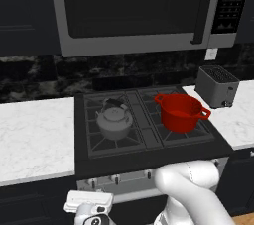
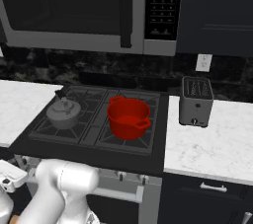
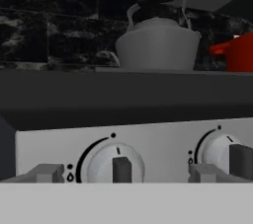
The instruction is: Pick the kettle from the counter and place it on a stove burner. Then turn the burner on.
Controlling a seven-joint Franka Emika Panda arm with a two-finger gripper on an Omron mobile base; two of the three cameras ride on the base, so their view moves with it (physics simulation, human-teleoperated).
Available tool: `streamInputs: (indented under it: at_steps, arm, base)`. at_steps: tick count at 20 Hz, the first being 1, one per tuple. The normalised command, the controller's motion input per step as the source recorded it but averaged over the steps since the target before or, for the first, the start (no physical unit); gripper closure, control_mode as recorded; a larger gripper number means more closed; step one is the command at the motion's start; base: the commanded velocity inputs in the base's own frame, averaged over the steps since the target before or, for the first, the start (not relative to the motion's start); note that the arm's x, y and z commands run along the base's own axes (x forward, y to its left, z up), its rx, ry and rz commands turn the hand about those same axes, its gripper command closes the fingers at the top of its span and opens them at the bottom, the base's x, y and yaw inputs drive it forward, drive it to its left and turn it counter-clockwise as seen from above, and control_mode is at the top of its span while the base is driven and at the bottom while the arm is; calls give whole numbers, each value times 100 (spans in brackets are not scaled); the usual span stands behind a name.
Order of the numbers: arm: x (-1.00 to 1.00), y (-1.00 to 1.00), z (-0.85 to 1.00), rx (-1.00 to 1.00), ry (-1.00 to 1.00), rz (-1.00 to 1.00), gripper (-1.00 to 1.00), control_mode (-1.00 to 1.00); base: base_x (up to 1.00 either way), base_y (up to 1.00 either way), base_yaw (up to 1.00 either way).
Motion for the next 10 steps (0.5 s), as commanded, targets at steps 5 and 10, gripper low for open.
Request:
streamInputs:
  at_steps: [5, 10]
  arm:
    - [20, 0, -3, 0, 0, 1, -100, -100]
    - [2, 0, -22, -5, 0, 8, -100, -100]
  base:
    - [0, 0, 0]
    - [0, 0, 0]
